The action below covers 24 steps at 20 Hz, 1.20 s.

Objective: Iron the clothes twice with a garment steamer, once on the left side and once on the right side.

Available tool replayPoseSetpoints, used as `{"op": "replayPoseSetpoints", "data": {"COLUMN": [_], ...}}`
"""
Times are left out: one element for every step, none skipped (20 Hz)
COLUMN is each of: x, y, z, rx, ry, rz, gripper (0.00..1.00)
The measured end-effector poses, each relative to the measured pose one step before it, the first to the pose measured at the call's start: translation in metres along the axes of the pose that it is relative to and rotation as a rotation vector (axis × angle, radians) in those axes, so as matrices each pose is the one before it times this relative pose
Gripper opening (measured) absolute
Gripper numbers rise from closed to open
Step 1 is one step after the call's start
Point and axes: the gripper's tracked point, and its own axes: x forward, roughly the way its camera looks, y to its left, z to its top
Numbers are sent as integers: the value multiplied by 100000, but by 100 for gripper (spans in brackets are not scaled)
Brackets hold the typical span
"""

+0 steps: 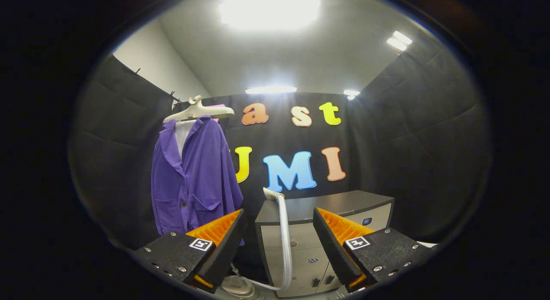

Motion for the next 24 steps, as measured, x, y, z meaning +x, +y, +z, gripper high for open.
{"op": "replayPoseSetpoints", "data": {"x": [707, 806, 944, 1054, 1041, 1323, 1426, 1517, 1298, 1514, 1543, 1530, 1362, 1571, 1739, 1493, 1542, 1355, 1477, 1646, 1637, 1611, 1568, 1608], "y": [269, 169, -43, -155, -71, 30, 16, -34, -113, -127, -163, -384, -460, -445, -298, -231, -352, -383, -328, -224, -440, -421, -307, -259], "z": [575, 532, 587, 424, 435, 315, 386, 388, 263, 347, 202, 379, 303, 311, -120, -219, -443, -351, -142, -56, -265, -285, -210, -34], "rx": [-193, -525, -501, -200, 386, 942, 998, 767, 471, 336, -90, -352, -85, 263, 745, 944, 1172, 1171, 1216, 1368, 1194, 1282, 1409, 1628], "ry": [-395, -375, -761, -555, -318, -101, 57, 314, 704, 884, 790, 795, 237, 741, 1021, 2440, 2869, 3179, 2578, 2119, 3020, 3134, 3308, 2622], "rz": [748, 811, 229, -116, 332, 983, 1387, 1643, 1262, 1656, 1579, 990, 626, 965, 1259, 1425, 1187, 637, 1081, 1036, 558, 366, 815, 238], "gripper": [96, 95, 95, 96, 96, 96, 95, 95, 95, 95, 95, 96, 95, 96, 95, 95, 95, 95, 96, 96, 96, 95, 95, 94]}}
